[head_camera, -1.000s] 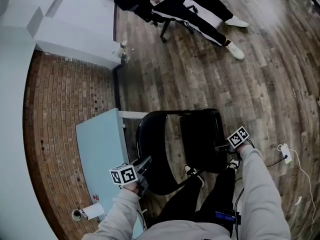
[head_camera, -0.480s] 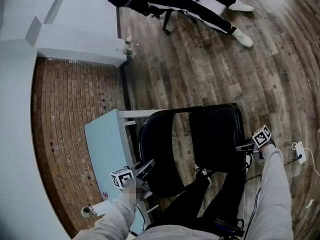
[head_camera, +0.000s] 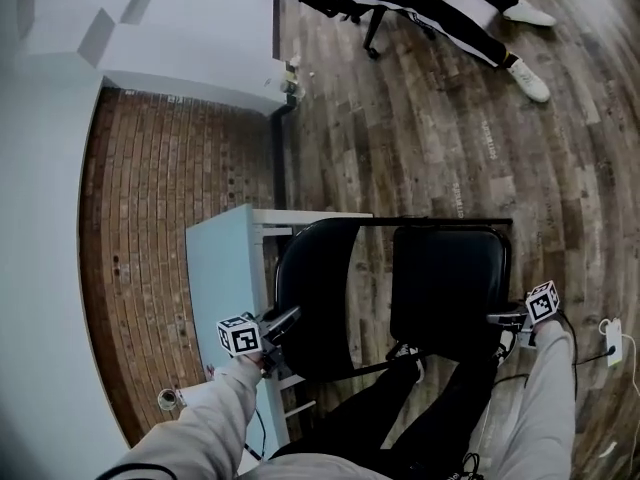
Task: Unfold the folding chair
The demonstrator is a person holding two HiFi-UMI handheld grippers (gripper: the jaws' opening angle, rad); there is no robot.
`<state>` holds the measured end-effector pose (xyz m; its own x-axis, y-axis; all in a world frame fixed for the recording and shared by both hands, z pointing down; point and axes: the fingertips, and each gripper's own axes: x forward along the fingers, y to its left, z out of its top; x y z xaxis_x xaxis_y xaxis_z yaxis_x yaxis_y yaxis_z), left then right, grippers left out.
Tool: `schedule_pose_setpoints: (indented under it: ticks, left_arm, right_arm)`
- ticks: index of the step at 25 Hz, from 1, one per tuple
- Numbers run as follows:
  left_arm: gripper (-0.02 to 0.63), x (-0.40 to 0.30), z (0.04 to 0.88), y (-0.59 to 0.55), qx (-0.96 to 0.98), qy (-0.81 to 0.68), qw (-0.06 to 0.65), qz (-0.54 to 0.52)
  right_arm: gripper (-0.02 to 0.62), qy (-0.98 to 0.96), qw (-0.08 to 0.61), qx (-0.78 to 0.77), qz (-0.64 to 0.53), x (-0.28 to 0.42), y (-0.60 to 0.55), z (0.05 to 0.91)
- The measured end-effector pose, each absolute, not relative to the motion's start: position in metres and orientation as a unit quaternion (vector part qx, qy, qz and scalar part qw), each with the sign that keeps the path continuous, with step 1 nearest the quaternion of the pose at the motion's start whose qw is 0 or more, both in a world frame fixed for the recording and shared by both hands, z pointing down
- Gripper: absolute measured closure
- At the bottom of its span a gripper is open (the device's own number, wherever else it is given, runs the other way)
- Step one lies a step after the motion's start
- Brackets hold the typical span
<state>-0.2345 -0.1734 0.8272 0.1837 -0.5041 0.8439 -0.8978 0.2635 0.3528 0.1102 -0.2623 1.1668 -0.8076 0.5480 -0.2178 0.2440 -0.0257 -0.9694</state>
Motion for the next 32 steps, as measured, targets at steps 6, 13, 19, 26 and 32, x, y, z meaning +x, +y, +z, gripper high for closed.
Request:
schedule_pose_setpoints:
  ticks: [6, 13, 19, 26, 32]
  left_arm:
    - [0.513, -0.273, 0.853, -0.161, 0.582, -0.6, 0.524, 0.165]
    - [0.468, -0.299, 0.866, -0.157, 0.566, -0.615, 0.522, 0.169]
    - [0.425, -0.325, 0.881, -0.147, 0.548, -0.625, 0.53, 0.166]
    - [0.412, -0.321, 0.88, -0.151, 0.549, -0.637, 0.505, 0.197]
    - [0.327, -0.319, 0.836, -0.117, 0.546, -0.656, 0.473, 0.22]
  right_arm:
    - [0.439, -0.695, 0.115, -0.257, 0.661, 0.1, -0.258, 1.192]
    - [0.417, -0.704, 0.117, -0.219, 0.665, 0.087, -0.26, 1.206]
    - [0.407, -0.706, 0.105, -0.205, 0.67, 0.078, -0.257, 1.221]
    - [0.381, -0.696, 0.054, -0.21, 0.685, 0.08, -0.259, 1.213]
    - [0.192, -0.7, 0.051, -0.164, 0.694, 0.119, -0.251, 1.202]
